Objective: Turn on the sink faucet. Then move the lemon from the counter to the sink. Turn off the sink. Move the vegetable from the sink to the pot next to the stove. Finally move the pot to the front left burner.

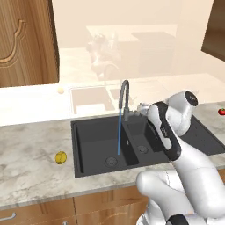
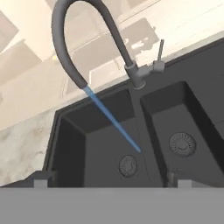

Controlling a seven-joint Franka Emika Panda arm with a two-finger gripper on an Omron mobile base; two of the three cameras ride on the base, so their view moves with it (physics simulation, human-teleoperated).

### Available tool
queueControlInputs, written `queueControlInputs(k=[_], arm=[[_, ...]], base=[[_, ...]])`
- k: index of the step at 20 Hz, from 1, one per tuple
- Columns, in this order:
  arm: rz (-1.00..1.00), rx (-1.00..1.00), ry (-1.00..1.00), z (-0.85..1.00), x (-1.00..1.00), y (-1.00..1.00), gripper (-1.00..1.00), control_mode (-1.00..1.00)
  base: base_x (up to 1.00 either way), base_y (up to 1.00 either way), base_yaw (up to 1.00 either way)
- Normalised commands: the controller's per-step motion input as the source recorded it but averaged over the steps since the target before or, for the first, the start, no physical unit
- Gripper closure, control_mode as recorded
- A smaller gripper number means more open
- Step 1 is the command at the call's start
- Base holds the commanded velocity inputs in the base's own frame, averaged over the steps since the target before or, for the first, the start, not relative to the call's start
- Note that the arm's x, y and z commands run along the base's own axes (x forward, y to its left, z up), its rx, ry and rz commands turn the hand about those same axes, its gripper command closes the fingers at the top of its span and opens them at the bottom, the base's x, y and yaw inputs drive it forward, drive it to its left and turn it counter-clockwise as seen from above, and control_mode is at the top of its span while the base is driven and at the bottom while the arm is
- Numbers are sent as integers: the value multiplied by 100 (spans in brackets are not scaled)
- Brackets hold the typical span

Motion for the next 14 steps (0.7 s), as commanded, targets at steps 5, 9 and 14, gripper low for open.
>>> queueControlInputs(k=[5,9,14], arm=[[-4,-16,12,-11,-63,98,-100,-100],[0,-19,13,-13,-23,100,-100,-100],[-1,-10,3,-33,-14,80,-100,-100]], base=[[0,0,0],[0,0,0],[0,0,0]])
